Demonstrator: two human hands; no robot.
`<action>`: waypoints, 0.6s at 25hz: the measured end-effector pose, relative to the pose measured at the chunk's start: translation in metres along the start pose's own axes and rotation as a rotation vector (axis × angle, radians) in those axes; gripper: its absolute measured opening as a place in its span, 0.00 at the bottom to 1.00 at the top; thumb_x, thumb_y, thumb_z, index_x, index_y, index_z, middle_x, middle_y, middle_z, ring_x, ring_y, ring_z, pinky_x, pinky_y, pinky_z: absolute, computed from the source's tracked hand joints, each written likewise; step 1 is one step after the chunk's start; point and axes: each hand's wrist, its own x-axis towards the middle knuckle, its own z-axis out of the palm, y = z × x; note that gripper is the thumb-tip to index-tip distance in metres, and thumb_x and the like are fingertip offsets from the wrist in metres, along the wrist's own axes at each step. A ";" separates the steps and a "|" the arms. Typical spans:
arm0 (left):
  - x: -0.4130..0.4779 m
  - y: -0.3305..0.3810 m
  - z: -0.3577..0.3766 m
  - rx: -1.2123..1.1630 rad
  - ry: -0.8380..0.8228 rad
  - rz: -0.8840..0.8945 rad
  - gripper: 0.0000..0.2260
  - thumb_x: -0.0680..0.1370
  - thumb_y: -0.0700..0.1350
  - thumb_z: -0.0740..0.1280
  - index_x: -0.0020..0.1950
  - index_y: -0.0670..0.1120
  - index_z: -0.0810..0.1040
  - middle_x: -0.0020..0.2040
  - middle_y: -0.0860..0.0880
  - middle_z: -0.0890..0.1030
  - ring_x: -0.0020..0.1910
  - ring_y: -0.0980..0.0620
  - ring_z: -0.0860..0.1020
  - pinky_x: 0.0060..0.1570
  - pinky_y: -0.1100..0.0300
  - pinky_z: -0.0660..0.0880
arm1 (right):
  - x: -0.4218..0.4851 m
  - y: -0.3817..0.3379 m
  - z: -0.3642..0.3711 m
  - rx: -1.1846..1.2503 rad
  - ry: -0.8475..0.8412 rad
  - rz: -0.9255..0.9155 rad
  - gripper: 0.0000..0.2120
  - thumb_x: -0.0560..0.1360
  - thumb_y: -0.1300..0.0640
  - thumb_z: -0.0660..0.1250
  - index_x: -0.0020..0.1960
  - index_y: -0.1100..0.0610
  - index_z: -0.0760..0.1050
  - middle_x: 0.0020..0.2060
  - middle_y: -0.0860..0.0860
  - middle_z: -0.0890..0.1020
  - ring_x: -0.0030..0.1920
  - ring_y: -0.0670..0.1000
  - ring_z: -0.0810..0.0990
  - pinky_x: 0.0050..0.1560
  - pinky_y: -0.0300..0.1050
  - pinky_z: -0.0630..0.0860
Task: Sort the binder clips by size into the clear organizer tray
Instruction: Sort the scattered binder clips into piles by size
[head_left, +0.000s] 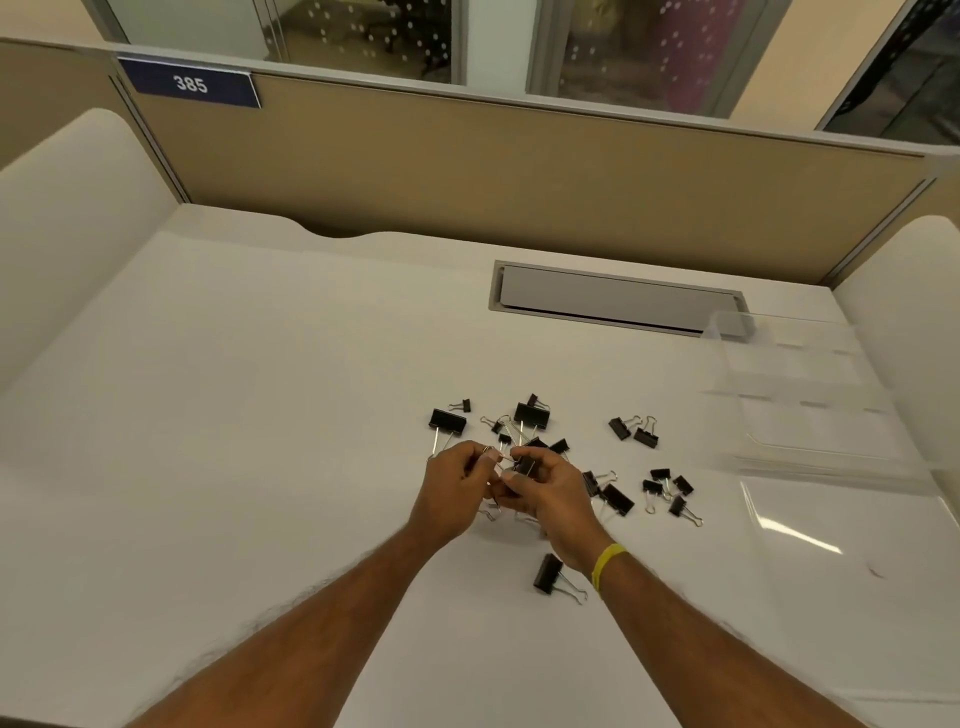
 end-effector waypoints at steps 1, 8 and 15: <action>0.008 -0.001 -0.008 0.024 0.011 -0.009 0.10 0.80 0.45 0.64 0.40 0.47 0.79 0.33 0.49 0.81 0.31 0.56 0.78 0.33 0.63 0.75 | 0.005 -0.001 0.006 -0.108 -0.008 -0.042 0.20 0.71 0.63 0.74 0.61 0.57 0.74 0.48 0.59 0.82 0.44 0.57 0.85 0.47 0.50 0.83; 0.073 0.002 -0.044 0.020 0.054 -0.072 0.12 0.80 0.48 0.64 0.42 0.44 0.81 0.33 0.48 0.82 0.30 0.55 0.79 0.35 0.63 0.76 | 0.054 -0.003 0.036 -0.582 0.144 -0.270 0.19 0.68 0.55 0.78 0.56 0.50 0.75 0.43 0.48 0.81 0.34 0.45 0.81 0.36 0.38 0.79; 0.134 0.003 -0.053 0.169 0.081 -0.044 0.13 0.79 0.54 0.65 0.47 0.46 0.82 0.40 0.50 0.83 0.39 0.52 0.81 0.40 0.60 0.77 | 0.126 -0.020 0.037 -0.860 0.278 -0.307 0.17 0.70 0.42 0.72 0.54 0.50 0.79 0.43 0.45 0.78 0.44 0.46 0.77 0.45 0.44 0.78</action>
